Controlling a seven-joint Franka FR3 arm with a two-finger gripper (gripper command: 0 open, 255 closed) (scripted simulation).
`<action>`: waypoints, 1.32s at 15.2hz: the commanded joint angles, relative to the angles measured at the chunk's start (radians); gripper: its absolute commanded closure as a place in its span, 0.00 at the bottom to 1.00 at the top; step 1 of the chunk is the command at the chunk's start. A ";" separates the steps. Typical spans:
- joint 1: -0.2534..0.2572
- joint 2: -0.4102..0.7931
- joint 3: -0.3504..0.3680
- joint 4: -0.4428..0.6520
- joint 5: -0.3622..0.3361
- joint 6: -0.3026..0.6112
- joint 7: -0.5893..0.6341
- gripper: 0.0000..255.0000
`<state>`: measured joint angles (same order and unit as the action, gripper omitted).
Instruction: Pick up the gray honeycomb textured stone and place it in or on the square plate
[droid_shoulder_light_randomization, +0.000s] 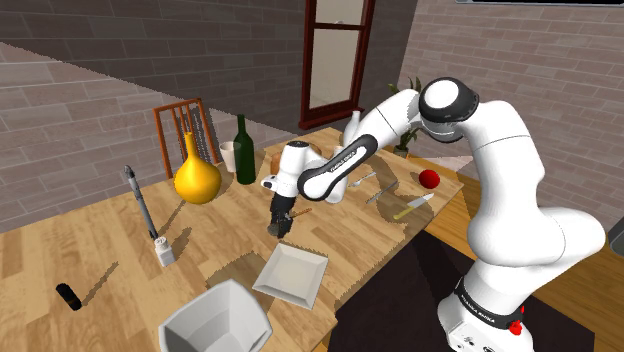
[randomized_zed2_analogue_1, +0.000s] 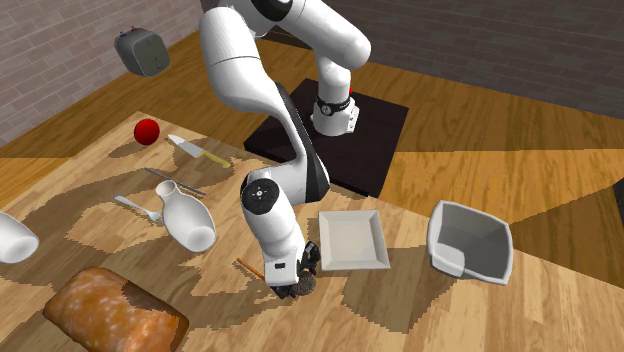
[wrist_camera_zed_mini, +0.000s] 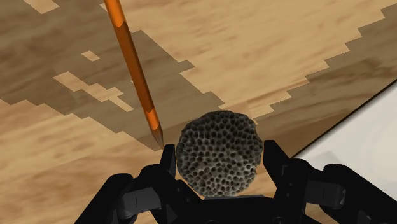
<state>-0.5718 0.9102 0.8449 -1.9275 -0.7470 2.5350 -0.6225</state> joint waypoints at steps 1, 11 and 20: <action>-0.007 -0.009 0.009 -0.004 0.006 -0.007 -0.002 1.00; -0.077 -0.092 0.108 -0.031 0.075 -0.081 -0.026 1.00; -0.149 -0.183 0.197 -0.124 0.122 -0.088 -0.009 1.00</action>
<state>-0.7149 0.7406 1.0340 -2.0238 -0.6251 2.4322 -0.6449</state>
